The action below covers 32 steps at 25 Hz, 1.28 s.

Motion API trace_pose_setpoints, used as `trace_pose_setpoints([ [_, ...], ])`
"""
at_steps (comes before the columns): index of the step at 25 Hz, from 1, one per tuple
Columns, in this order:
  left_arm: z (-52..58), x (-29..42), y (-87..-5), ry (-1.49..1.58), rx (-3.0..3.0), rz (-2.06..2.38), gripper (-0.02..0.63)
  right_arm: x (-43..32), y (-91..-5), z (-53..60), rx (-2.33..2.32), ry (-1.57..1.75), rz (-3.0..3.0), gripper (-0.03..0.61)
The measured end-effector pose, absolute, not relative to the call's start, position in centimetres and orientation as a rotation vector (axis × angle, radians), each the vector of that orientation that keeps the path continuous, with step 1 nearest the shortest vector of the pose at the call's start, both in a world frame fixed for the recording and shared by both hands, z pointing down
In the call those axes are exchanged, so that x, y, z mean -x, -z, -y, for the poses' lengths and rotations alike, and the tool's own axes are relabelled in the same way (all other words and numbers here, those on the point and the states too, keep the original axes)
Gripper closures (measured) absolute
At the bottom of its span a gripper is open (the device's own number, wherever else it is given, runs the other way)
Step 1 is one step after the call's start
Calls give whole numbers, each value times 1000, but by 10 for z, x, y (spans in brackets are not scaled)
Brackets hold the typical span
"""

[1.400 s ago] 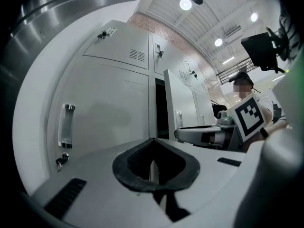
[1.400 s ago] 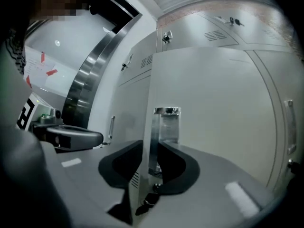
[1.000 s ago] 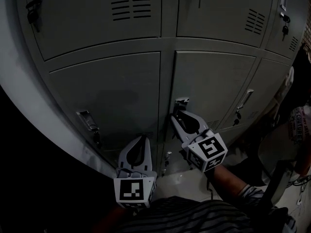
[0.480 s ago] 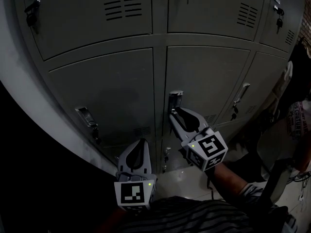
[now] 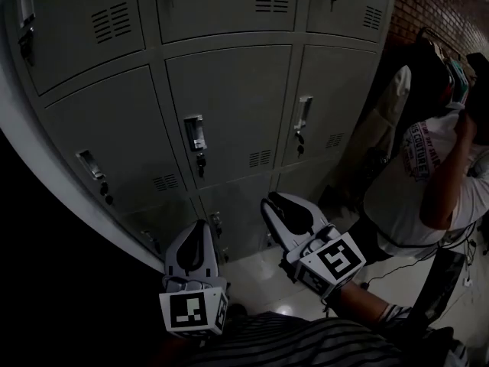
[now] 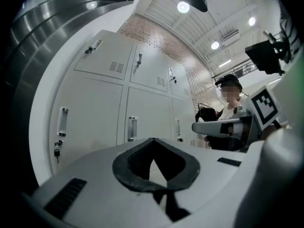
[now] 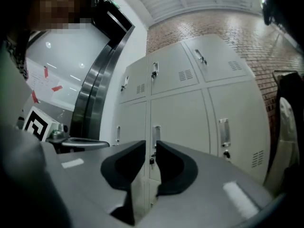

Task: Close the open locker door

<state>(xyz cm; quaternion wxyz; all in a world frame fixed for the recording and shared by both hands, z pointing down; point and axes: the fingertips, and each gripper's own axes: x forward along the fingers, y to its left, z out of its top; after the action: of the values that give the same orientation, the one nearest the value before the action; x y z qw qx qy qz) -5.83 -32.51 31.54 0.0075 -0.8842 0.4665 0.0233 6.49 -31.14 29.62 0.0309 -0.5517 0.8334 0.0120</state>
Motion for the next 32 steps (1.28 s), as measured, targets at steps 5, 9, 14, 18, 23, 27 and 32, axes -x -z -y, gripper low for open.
trace_pose_setpoints([
  [5, 213, 14, -306, -123, 2744, -1477, 611, -111, -295, 195, 1717, -1, -2571, 538],
  [9, 116, -17, -316, -105, 2749, -1498, 611, -137, -308, 105, 1701, 30, -2604, 576],
  [14, 23, -34, -324, -37, 2734, -1580, 611, -150, -311, 25, 1615, 120, -2640, 577],
  [18, -20, -35, -319, 7, 2685, -1627, 611, -149, -300, -19, 1526, 93, -2643, 578],
  [23, -51, -12, -315, 73, 2658, -1659, 611, -113, -291, -56, 1443, 81, -2647, 578],
  [27, -63, 14, -312, 87, 2654, -1686, 611, -77, -287, -70, 1421, 107, -2655, 578],
  [32, -69, 49, -308, 84, 2671, -1686, 611, -45, -286, -74, 1453, 127, -2645, 578],
])
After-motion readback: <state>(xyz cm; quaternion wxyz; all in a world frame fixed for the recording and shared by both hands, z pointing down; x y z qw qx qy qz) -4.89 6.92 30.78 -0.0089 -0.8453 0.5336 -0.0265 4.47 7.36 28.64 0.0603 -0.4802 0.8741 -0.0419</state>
